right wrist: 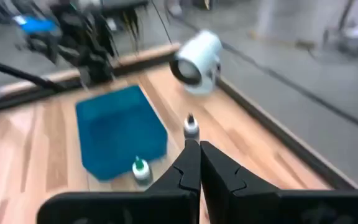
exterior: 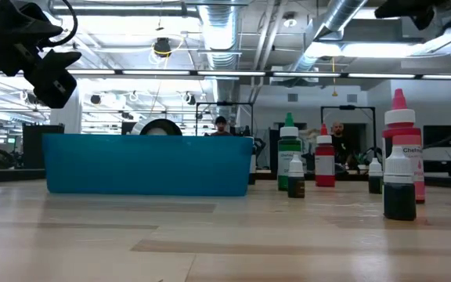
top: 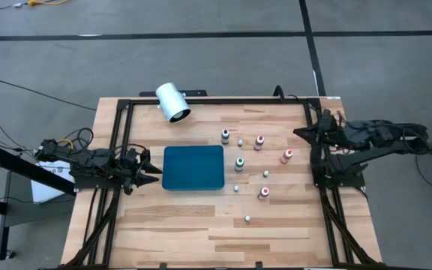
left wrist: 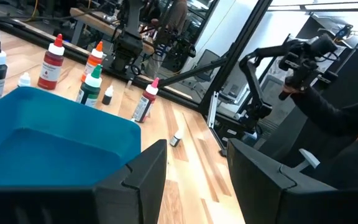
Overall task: Pick & Place food coloring
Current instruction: Put the large orange food coloring bottle into the bin
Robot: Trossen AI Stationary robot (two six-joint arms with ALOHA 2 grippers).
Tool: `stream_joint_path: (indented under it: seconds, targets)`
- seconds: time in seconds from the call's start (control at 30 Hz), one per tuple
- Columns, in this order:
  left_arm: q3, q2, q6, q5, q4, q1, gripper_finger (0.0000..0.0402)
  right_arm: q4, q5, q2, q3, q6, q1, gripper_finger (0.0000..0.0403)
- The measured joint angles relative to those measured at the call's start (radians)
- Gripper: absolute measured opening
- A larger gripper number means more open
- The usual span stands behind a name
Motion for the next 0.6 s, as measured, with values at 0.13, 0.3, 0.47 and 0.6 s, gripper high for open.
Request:
stream_joint_path:
  seconds: [0.13,0.3,0.47,0.6]
  targets:
    - [0.000,0.000,0.000,0.000,0.000,0.000,0.0160,-0.178,-0.007,0.117,0.107,0.137,-0.015,0.0002]
    - [0.000,0.000,0.000,0.000,0.000,0.000,0.0160,-0.375,-0.102,0.219,0.197,0.280,-0.049,0.0022]
    - [0.000,0.000,0.000,0.000,0.000,0.000,0.0160,-0.453,-0.218,0.271,0.212,0.351,-0.084,0.0061]
    - [0.000,0.000,0.000,0.000,0.000,0.000,0.0160,-0.485,-0.278,0.324,0.213,0.351,-0.104,0.0093]
